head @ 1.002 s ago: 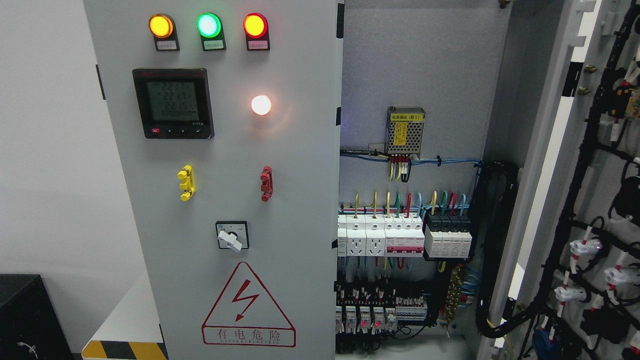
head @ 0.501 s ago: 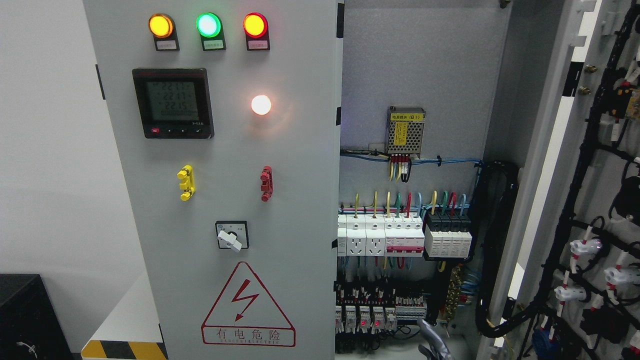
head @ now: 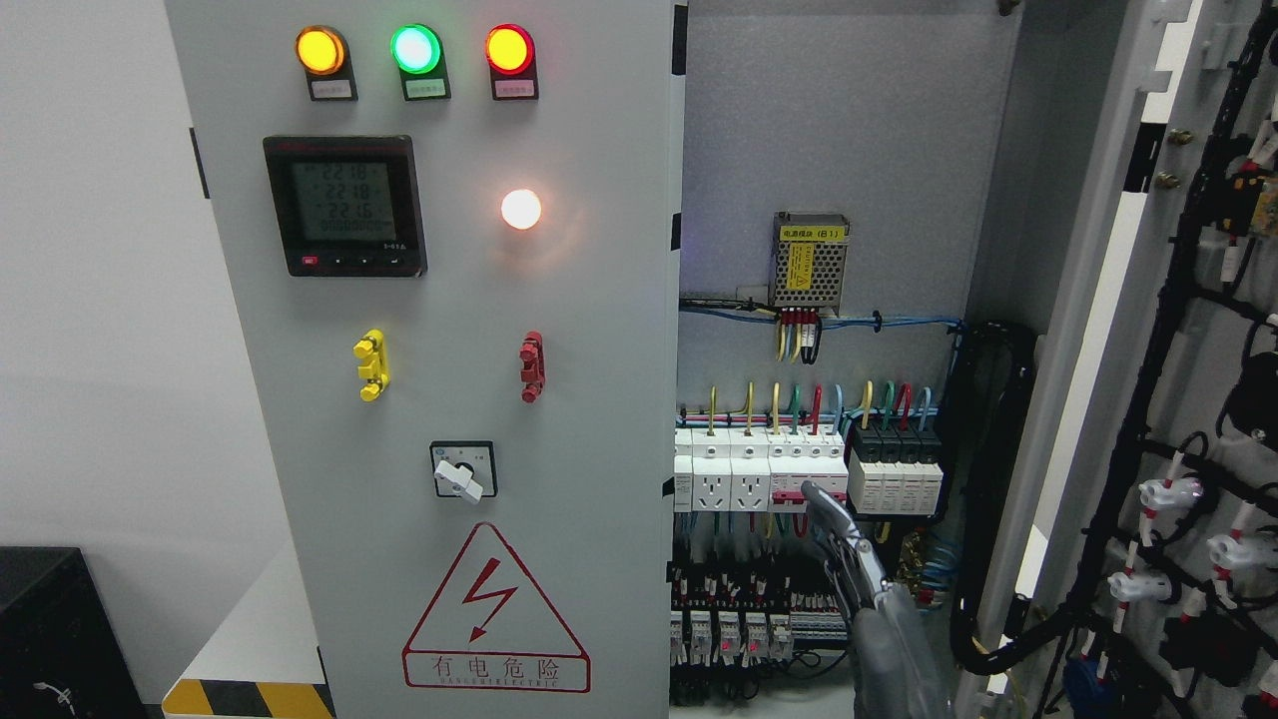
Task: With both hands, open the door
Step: 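Raise the right hand into the gap at the indicator-light door edge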
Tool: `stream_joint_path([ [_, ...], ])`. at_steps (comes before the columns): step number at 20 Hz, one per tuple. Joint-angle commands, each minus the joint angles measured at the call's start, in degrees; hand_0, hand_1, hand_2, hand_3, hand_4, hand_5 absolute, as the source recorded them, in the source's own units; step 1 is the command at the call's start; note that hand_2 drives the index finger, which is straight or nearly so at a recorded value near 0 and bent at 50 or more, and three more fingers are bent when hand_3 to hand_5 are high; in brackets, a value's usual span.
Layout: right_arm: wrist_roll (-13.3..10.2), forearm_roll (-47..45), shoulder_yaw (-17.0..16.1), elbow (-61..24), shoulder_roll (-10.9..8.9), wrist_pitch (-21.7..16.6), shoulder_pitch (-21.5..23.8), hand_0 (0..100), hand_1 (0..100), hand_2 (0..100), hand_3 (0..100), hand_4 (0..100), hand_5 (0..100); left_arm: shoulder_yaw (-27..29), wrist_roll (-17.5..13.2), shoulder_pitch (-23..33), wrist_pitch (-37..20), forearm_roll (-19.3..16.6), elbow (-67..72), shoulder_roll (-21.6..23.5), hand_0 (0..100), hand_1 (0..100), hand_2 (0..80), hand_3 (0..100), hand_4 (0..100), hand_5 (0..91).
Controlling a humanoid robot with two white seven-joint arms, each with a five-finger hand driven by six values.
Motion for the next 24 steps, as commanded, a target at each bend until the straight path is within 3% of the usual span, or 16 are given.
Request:
stream_joint_path([
  [1,0.0,-2.5,0.5,9.9,-1.57,2.2,-9.5,0,0,0,0,0,0,-3.8,0.0,0.2,0.0,-0.1,0.3,-2.0,0,0,0.0,0,0,0.0],
  [4,0.0,-2.5,0.3,14.0,-1.57,2.5,-13.1,0,0,0,0,0,0,-7.8,0.0,0.2,0.1,-0.2,0.2,-2.1,0,0,0.0,0,0,0.0],
  [7,0.0,-2.5,0.6,17.7,-1.48,3.4,-15.8,0,0,0,0,0,0,-7.8,0.0,0.2,0.1,0.0,0.1,-2.2,0,0,0.0,0,0,0.0],
  [10,0.0,-4.1,0.3,19.9,0.09,8.6,-18.7,0,0,0,0,0,0,-7.7,-0.1,0.2,-0.1,0.2,-0.1,-2.4,0,0,0.0,0,0,0.0],
  [24,0.4,-12.9,0.8,27.5,0.45,9.2,-24.9,0,0,0,0,0,0,-7.7,-0.2,0.2,-0.1,0.4,-0.2,-3.4,0,0,0.0,0,0,0.0],
])
